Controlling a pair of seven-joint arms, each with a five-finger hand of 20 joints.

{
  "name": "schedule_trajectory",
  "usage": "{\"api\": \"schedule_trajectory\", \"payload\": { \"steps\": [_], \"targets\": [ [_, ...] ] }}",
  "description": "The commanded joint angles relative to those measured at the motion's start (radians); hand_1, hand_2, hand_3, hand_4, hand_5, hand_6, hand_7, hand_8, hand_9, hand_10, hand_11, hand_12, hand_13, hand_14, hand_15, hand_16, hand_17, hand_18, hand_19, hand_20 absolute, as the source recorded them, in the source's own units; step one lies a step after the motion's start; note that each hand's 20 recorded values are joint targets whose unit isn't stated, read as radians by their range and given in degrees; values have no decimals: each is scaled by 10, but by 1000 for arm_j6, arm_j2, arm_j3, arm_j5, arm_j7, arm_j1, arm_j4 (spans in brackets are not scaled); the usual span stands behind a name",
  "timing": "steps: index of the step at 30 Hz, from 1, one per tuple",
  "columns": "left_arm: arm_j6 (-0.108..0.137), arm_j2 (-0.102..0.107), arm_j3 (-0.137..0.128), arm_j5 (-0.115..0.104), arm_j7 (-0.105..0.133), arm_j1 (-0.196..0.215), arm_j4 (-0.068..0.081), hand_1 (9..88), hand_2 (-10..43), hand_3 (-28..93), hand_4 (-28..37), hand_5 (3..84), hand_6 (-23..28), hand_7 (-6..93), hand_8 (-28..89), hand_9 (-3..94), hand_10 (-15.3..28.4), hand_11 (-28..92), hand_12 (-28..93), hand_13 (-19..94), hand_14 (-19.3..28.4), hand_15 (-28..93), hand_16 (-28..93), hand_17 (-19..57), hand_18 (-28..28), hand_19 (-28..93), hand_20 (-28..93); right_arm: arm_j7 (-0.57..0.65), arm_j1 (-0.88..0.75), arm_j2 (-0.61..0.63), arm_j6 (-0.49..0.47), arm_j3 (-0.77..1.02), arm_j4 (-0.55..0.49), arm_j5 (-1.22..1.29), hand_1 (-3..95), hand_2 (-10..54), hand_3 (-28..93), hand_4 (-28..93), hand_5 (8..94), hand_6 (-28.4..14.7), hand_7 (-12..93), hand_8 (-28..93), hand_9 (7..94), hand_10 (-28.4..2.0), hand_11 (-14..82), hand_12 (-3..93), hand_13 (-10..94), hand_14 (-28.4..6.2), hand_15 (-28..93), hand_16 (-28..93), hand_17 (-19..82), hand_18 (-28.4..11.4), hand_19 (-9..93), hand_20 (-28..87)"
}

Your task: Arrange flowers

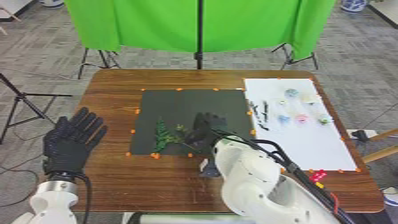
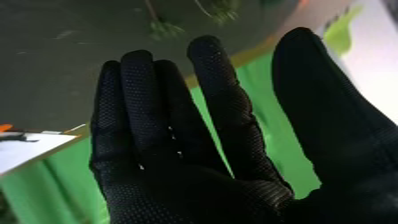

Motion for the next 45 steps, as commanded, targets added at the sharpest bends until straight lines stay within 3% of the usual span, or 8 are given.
{"api": "schedule_trajectory", "payload": {
  "steps": [1, 11, 18, 26, 30, 37, 40, 45],
  "targets": [
    [19, -6, -2, -12, -3, 29, -6, 293, 124, 741, -283, 479, 74, 212, -102, 423, 146, 280, 136, 335, 142, 435, -56, -29, 142, 333, 141, -21, -49, -15, -30, -27, 5, -39, 441, -95, 747, -220, 640, -70, 279, 98, 491, -279, 149, 182, 321, -283, 561, 104, 146, -284, 678, 137],
    [31, -9, 6, -14, -14, 24, -4, 295, 132, 741, -283, 483, 74, 219, -105, 427, 146, 287, 135, 337, 141, 439, -60, -29, 142, 337, 142, -50, -52, -48, -90, -36, 19, -47, 484, -95, 703, -218, 693, -60, 257, 128, 471, -280, 133, 177, 302, -281, 559, 101, 136, -284, 670, 148],
    [23, -12, 3, -13, -14, 27, -6, 296, 138, 740, -283, 484, 74, 220, -106, 428, 146, 289, 134, 337, 142, 442, -62, -29, 142, 339, 142, -59, -55, -56, -69, -61, 67, -118, 431, -95, 767, -210, 672, -46, 141, -105, 467, -278, 130, 177, 297, -283, 559, 102, 137, -284, 670, 159],
    [26, -16, -3, -13, -23, 33, -6, 298, 142, 738, -283, 484, 73, 221, -107, 430, 146, 291, 133, 338, 142, 442, -64, -28, 141, 340, 141, -26, -51, -66, -92, -51, 106, -112, 435, -55, 757, -214, 679, -84, 104, -102, 449, -284, 166, 197, 290, -284, 629, 123, 181, -284, 734, 188],
    [25, -12, 6, -13, -27, 25, -2, 299, 142, 738, -283, 485, 74, 221, -107, 429, 146, 291, 133, 338, 142, 443, -64, -29, 142, 341, 140, -20, -44, -66, -40, -58, 111, -99, 408, -18, 763, -218, 618, -149, 77, -91, 449, -284, 201, 214, 294, -284, 650, 130, 188, -284, 742, 188],
    [15, -5, 19, -20, -51, 4, 8, 299, 142, 738, -283, 484, 73, 221, -107, 428, 146, 291, 132, 337, 141, 442, -64, -30, 142, 342, 140, 80, -17, -110, 93, -31, 150, 43, 399, -19, 766, -222, 545, -201, 41, -89, 446, -284, 218, 215, 302, -284, 661, 130, 198, -284, 752, 179],
    [12, -4, 15, -17, -39, 15, 5, 299, 142, 737, -283, 483, 74, 219, -107, 428, 146, 291, 132, 337, 141, 442, -64, -30, 142, 343, 139, 86, 4, -103, 106, -38, 155, 67, 397, -18, 768, -222, 539, -207, 40, -91, 440, -284, 221, 216, 294, -284, 664, 129, 198, -284, 754, 173],
    [14, -1, 14, -26, -48, 10, 7, 299, 142, 737, -283, 483, 74, 218, -107, 427, 146, 290, 132, 336, 141, 443, -64, -31, 142, 343, 139, 100, 1, -122, 121, -39, 142, 106, 394, -18, 770, -222, 538, -209, 40, -92, 440, -284, 222, 214, 294, -284, 666, 125, 198, -284, 759, 160]
  ]
}}
